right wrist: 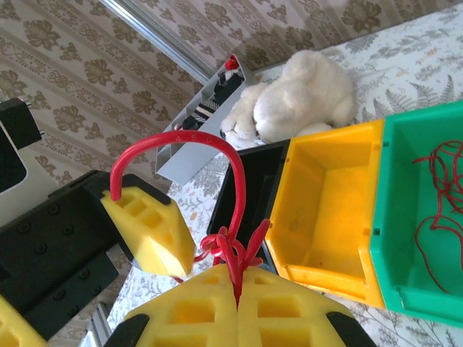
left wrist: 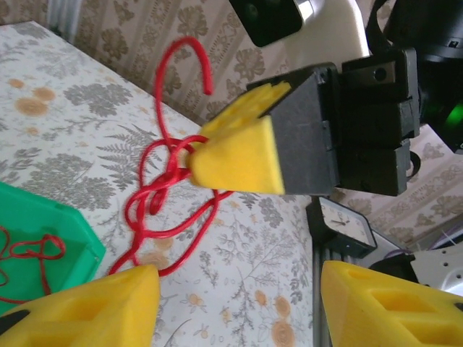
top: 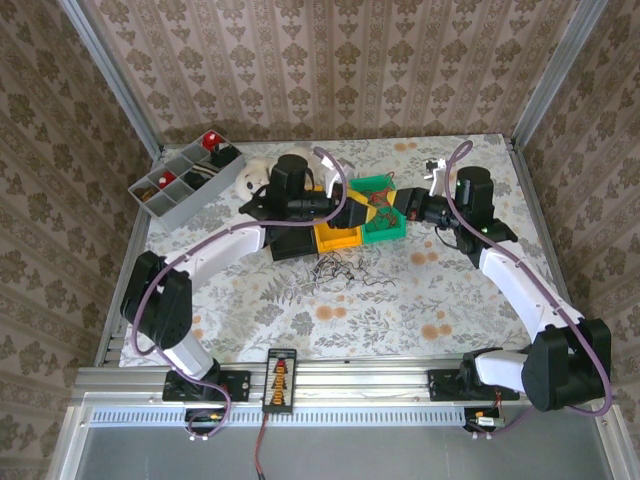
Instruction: Untangle the cables
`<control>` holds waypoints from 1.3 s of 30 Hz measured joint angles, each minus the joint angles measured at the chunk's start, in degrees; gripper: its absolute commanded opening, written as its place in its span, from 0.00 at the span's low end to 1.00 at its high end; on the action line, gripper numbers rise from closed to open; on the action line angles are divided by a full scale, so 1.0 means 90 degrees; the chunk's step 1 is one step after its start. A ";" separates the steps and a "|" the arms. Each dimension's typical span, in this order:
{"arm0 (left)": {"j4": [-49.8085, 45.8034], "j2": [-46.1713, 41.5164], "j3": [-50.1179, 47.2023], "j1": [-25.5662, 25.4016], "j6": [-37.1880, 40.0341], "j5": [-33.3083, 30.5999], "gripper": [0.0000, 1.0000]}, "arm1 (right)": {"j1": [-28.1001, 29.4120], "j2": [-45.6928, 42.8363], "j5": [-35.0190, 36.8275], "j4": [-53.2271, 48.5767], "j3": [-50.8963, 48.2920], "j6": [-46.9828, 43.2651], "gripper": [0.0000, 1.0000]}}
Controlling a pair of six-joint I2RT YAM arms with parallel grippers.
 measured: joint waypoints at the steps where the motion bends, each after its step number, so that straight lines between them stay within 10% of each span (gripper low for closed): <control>1: -0.0066 0.0061 0.0109 -0.0027 0.0032 0.0032 0.64 | 0.0024 0.0017 0.0000 0.0017 0.0039 -0.0024 0.00; 24: 0.0838 0.0750 0.0282 0.0075 -0.0656 -0.0410 0.77 | 0.0328 -0.0163 0.0313 0.0920 -0.0294 0.0104 0.00; 39: 0.1724 0.0775 0.0034 0.0146 -0.1149 -0.0466 0.62 | 0.0384 -0.0308 0.0481 0.1615 -0.0670 0.0442 0.00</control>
